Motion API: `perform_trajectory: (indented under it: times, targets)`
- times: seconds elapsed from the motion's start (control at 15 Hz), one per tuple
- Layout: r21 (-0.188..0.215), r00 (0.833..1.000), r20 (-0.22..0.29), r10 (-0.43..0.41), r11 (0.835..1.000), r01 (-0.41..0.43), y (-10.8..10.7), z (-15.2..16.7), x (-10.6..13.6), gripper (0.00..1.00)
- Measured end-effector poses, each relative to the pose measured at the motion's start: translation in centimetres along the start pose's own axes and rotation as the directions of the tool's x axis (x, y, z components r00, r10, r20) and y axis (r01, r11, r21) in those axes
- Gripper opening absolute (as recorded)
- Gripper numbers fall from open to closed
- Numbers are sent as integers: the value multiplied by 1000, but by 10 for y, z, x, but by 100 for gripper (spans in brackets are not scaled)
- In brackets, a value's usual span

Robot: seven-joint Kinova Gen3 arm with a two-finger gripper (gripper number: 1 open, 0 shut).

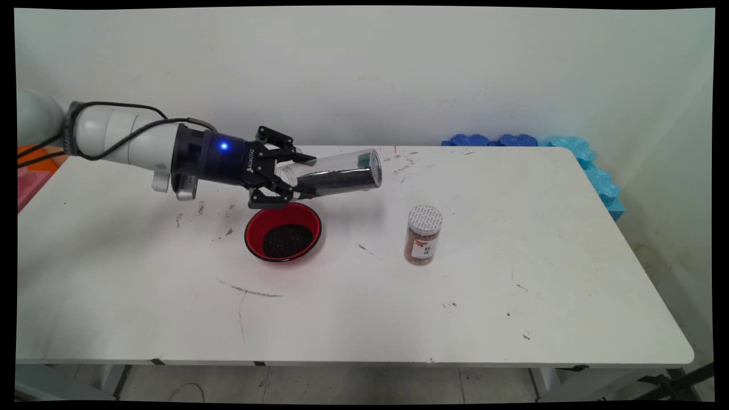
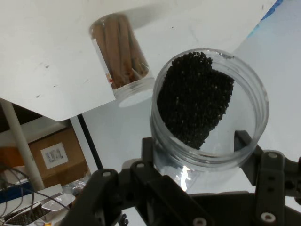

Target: Pour the black seasoning powder in the red bowl

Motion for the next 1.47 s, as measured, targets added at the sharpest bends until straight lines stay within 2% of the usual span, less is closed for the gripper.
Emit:
perform_trajectory:
  times: [0.47, 0.87, 1.13, 1.47]
  targets:
    - [13, 993, 0, 116, 993, -116, 1, -1, -1, 0]
    - [26, 974, 8, 225, 974, -226, 2, -1, -5, 0]
    - [35, 946, 15, 324, 945, -324, 4, 0, -9, 0]
    - [39, 893, 23, 449, 892, -450, 9, 3, -15, 0]
